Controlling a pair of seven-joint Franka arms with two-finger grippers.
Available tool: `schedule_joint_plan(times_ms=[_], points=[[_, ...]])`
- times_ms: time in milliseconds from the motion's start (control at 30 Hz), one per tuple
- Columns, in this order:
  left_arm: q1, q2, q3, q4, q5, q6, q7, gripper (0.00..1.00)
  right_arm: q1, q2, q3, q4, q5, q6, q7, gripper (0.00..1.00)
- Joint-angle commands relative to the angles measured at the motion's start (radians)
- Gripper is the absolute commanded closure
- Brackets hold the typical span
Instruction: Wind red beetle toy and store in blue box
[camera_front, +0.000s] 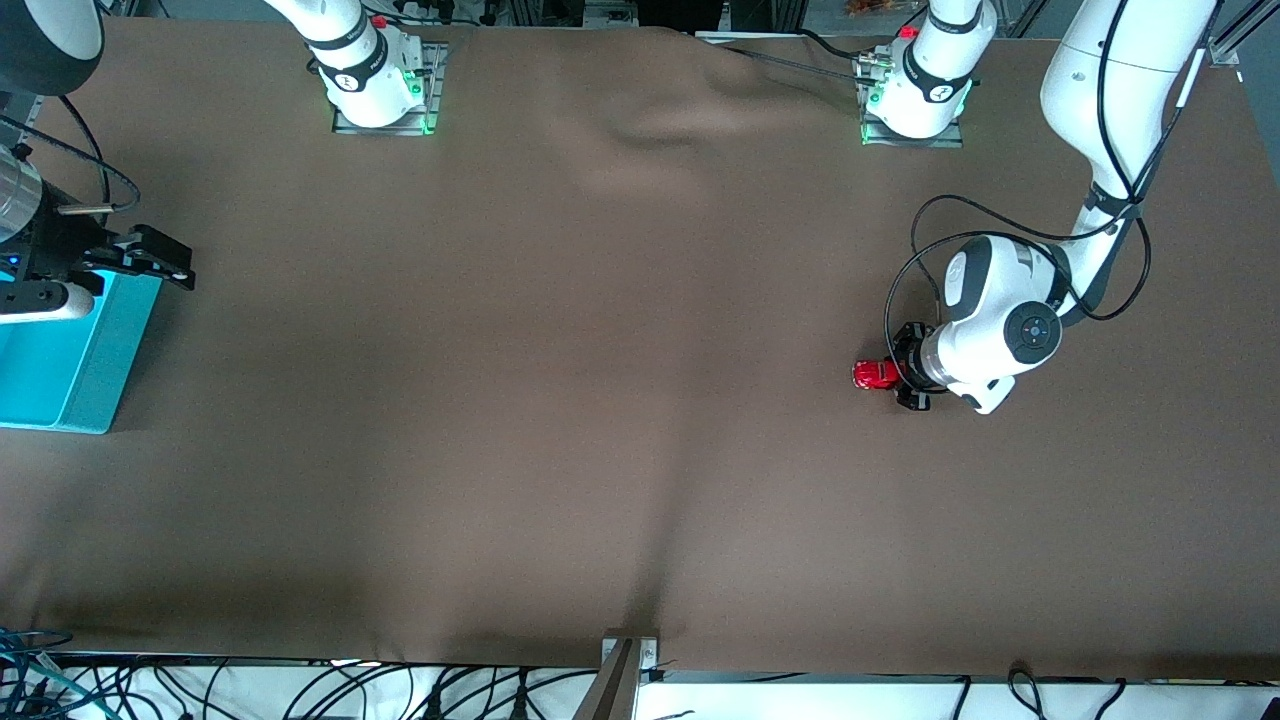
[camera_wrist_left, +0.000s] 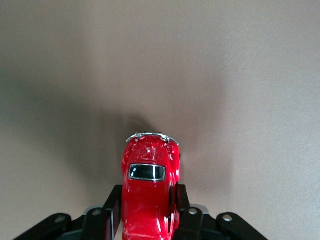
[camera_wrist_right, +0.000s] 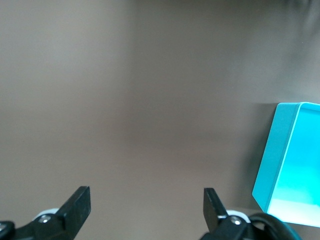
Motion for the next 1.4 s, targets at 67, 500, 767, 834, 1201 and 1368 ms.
schedule_joint_plan(times_ms=[67, 500, 767, 834, 1201, 1368], points=[[0.014, 0.029, 0.007, 0.011, 0.026, -0.005, -0.005, 1.00, 0.001, 0.001, -0.001, 0.013, 0.011, -0.005, 0.008, 0.00], [0.057, 0.039, 0.018, 0.024, 0.027, -0.001, 0.003, 1.00, 0.001, 0.001, -0.001, 0.013, 0.011, -0.008, 0.008, 0.00], [0.083, 0.039, 0.018, 0.024, 0.050, -0.001, 0.032, 1.00, 0.001, 0.002, -0.001, 0.013, 0.011, -0.009, 0.010, 0.00], [0.092, 0.039, 0.018, 0.024, 0.062, -0.001, 0.039, 1.00, 0.001, 0.002, -0.001, 0.013, 0.011, -0.009, 0.008, 0.00], [0.107, 0.038, 0.018, 0.024, 0.066, -0.001, 0.122, 1.00, 0.001, 0.002, -0.001, 0.013, 0.011, -0.011, 0.008, 0.00], [0.112, 0.039, 0.018, 0.024, 0.064, -0.001, 0.142, 1.00, 0.001, 0.002, -0.001, 0.013, 0.011, -0.011, 0.010, 0.00]])
